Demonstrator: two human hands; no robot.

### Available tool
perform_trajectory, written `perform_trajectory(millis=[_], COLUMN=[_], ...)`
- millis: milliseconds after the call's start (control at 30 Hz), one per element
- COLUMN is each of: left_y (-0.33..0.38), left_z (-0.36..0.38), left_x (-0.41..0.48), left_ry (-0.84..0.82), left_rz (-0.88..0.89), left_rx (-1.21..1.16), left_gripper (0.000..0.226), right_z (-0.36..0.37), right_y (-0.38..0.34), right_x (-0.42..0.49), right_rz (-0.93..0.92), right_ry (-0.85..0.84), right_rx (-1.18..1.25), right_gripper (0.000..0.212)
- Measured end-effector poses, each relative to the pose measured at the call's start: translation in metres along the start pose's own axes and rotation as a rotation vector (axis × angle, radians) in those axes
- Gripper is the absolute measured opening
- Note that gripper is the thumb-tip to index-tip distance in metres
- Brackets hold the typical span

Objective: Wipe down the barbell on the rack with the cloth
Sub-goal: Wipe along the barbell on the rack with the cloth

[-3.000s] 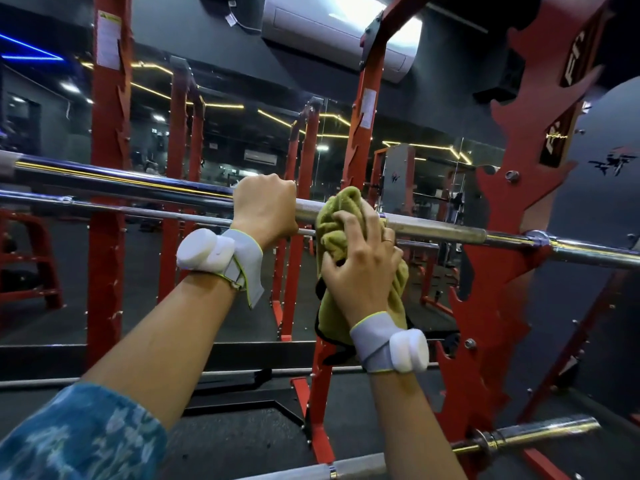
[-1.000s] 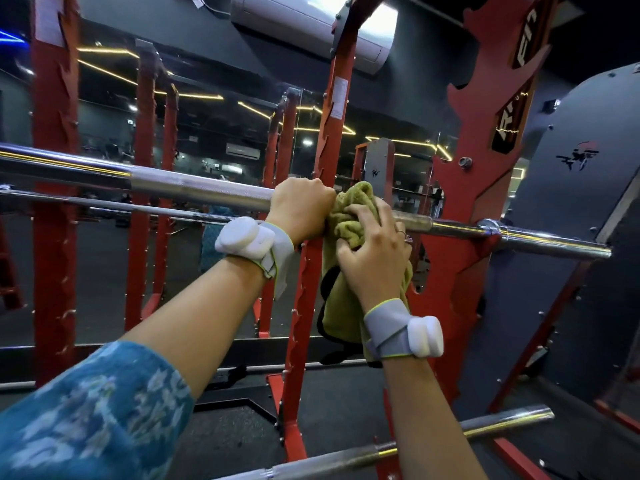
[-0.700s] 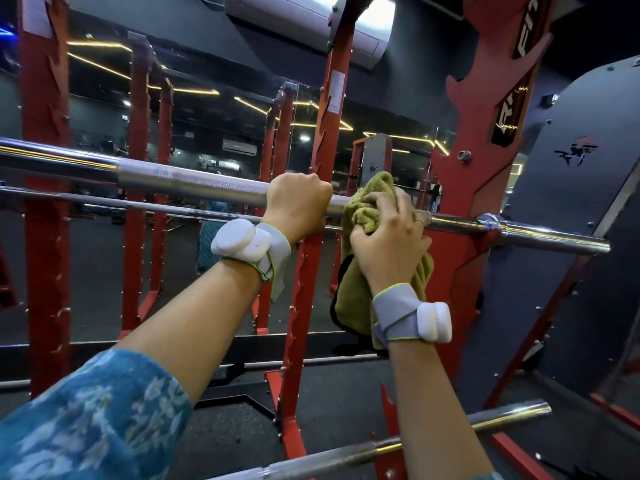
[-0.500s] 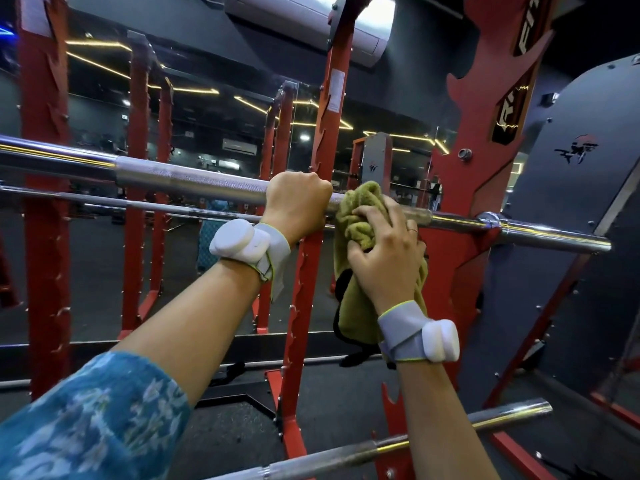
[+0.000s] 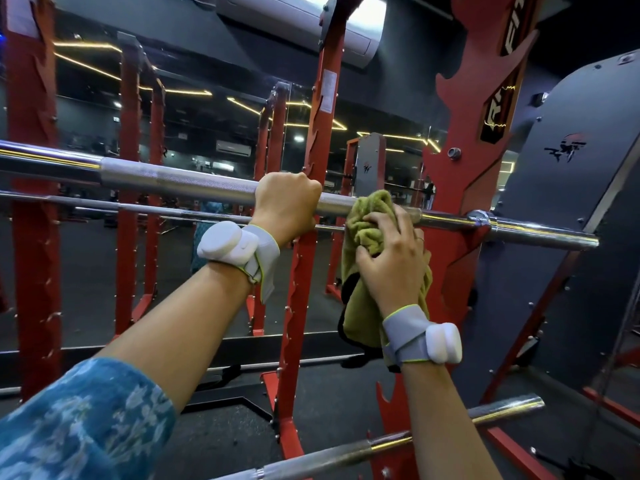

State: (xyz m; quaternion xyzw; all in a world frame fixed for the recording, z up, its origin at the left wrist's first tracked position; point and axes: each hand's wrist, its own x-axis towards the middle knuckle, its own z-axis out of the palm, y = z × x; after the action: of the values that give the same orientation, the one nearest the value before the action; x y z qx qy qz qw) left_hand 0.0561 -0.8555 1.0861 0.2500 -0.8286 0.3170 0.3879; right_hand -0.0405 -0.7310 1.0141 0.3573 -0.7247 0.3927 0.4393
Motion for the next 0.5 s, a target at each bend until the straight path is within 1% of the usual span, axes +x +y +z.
perform_trajectory(millis=[100,167,233,300,367,433,500], left_y=[0.0,0.003,0.006,0.009,0.013,0.02,0.023], left_z=[-0.001,-0.003,-0.005,-0.006,-0.006,-0.006,-0.006], left_x=[0.0,0.001,0.003,0.006,0.009,0.015,0.02], left_ry=[-0.023,-0.031,-0.035,-0.033,-0.039,-0.053,-0.083], left_rz=[-0.025,-0.044,-0.039,-0.009,0.021,0.042,0.061], left_rx=[-0.025,-0.051,-0.083,-0.106,-0.125,-0.145,-0.152], left_gripper=[0.02,0.023,0.026,0.027,0.026,0.024,0.023], right_z=[-0.004,-0.006,-0.005,-0.003,-0.003,-0.005,-0.007], right_y=[0.008,0.004,-0.002,-0.005,-0.002,0.011,0.023], right_x=[0.007,0.017,0.021,0.018,0.013,0.01,0.013], right_rz=[0.118,0.144,0.084,-0.043,-0.099,-0.062,0.021], right_ry=[-0.017,-0.023,-0.036,-0.02,-0.005,-0.032,-0.054], right_rx=[-0.031,-0.025,-0.039,-0.058,-0.042,-0.01,-0.006], right_gripper=[0.039,0.039,0.041,0.042,0.045,0.047,0.043])
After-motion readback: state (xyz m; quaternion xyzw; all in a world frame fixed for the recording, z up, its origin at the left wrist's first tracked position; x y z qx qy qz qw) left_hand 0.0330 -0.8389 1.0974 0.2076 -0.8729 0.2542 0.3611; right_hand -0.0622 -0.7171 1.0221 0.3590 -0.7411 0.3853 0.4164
